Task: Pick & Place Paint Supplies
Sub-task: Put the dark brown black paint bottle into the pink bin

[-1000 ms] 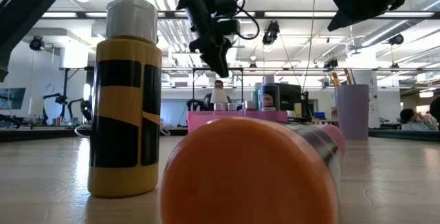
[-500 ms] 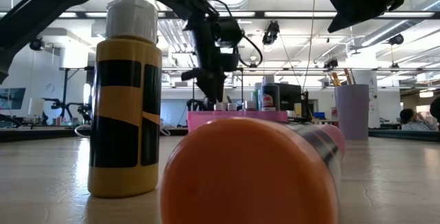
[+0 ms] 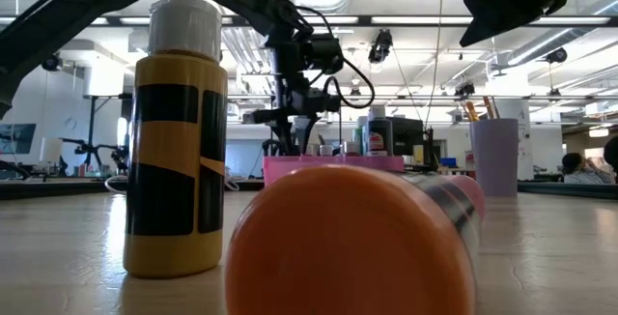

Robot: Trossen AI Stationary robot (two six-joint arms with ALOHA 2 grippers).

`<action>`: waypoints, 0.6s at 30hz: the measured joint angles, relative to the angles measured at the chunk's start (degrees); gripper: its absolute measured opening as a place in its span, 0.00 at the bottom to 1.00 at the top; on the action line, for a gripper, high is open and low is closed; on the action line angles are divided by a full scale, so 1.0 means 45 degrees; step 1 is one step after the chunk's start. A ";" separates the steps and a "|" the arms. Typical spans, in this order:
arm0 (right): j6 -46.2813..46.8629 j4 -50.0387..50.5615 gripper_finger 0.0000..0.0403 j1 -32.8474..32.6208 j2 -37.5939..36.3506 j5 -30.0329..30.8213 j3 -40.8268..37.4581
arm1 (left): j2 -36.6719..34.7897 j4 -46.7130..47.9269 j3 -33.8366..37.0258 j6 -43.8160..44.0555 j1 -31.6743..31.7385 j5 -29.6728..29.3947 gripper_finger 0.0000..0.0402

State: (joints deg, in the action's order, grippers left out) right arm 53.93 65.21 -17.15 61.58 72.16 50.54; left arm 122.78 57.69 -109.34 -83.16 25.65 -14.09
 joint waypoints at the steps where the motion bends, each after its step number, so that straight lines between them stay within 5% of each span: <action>1: 0.0000 0.0000 0.62 0.0000 0.0000 0.0003 0.0000 | 0.0022 -0.0066 0.0000 -0.0226 -0.0026 0.0005 0.33; 18: -0.0044 -0.0084 0.61 -0.0010 0.0000 -0.0019 0.0000 | 0.0110 -0.1663 0.1923 -0.0771 -0.0087 -0.1060 0.39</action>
State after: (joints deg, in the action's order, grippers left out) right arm 53.74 64.83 -17.19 61.58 72.07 50.54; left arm 123.28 50.21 -100.68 -86.63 25.26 -18.86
